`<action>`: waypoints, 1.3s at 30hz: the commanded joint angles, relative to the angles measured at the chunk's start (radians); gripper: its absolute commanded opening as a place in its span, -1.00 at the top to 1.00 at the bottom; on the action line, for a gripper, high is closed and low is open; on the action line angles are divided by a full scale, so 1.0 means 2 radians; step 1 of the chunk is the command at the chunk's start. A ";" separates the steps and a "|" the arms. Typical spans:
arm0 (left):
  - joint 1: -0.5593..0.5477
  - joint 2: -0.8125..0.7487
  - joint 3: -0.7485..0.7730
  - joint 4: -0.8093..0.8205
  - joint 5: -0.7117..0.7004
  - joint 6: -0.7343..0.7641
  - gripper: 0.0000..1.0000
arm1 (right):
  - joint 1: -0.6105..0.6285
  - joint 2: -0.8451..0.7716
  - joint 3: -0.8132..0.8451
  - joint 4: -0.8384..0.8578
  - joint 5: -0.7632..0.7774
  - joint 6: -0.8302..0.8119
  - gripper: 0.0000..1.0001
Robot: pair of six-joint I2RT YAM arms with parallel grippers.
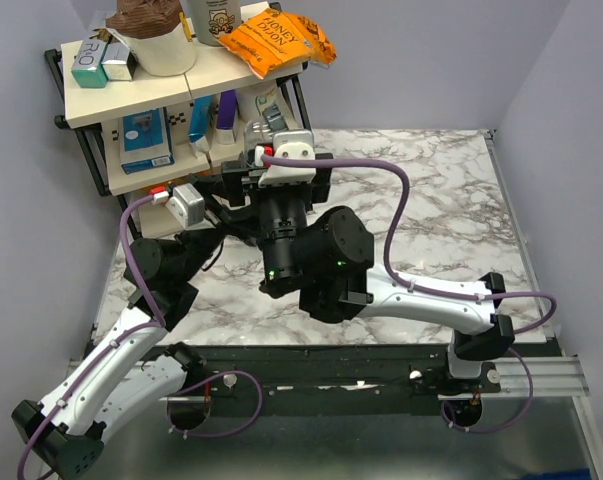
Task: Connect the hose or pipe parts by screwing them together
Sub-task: Install the adaptor on the pipeline.
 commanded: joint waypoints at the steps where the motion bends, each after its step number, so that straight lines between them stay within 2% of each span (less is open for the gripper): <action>1: 0.006 0.001 0.019 -0.006 -0.071 0.004 1.00 | 0.011 -0.007 0.041 0.034 0.041 -0.088 -0.99; 3: 0.006 0.002 0.021 -0.015 -0.075 0.002 1.00 | 0.023 -0.035 0.043 -0.040 -0.004 -0.034 -1.00; 4: 0.007 0.004 0.021 -0.017 -0.078 -0.003 1.00 | 0.026 -0.050 0.060 -0.264 -0.041 0.137 -0.99; 5: 0.007 0.004 0.022 -0.019 -0.078 -0.003 1.00 | 0.017 -0.077 0.086 -0.382 -0.160 0.229 -0.99; 6: 0.006 0.004 0.022 -0.019 -0.079 -0.003 1.00 | 0.006 -0.100 0.070 -0.434 -0.212 0.284 -0.99; 7: 0.007 0.004 0.022 -0.017 -0.078 -0.004 1.00 | -0.002 -0.122 0.038 -0.447 -0.255 0.322 -0.99; 10: 0.008 0.002 0.021 -0.008 -0.065 -0.010 1.00 | -0.024 -0.192 -0.047 -0.428 -0.344 0.324 -1.00; 13: 0.012 0.002 0.022 0.000 -0.020 -0.027 1.00 | -0.045 -0.250 -0.105 -0.425 -0.431 0.308 -0.99; 14: 0.013 0.002 0.023 0.003 -0.002 -0.045 1.00 | -0.070 -0.262 -0.115 -0.434 -0.465 0.306 -0.99; 15: 0.014 0.003 0.022 0.013 0.034 -0.053 1.00 | -0.079 -0.273 -0.129 -0.438 -0.536 0.301 -1.00; 16: 0.015 0.002 0.022 0.019 0.056 -0.062 1.00 | -0.087 -0.293 -0.140 -0.433 -0.544 0.299 -0.99; 18: 0.017 0.002 0.021 0.036 0.117 -0.095 1.00 | -0.117 -0.305 -0.157 -0.442 -0.595 0.297 -0.99; 24: 0.019 0.006 0.028 0.090 0.222 -0.177 1.00 | -0.161 -0.317 -0.179 -0.455 -0.734 0.288 -1.00; 29: 0.018 0.006 0.042 0.103 0.268 -0.211 1.00 | -0.173 -0.312 -0.191 -0.455 -0.768 0.272 -1.00; 33: 0.018 0.002 0.044 0.105 0.270 -0.221 1.00 | -0.178 -0.298 -0.190 -0.446 -0.784 0.274 -0.99; 39: 0.017 -0.006 0.040 0.099 0.272 -0.221 1.00 | -0.190 -0.296 -0.210 -0.381 -0.837 0.283 -1.00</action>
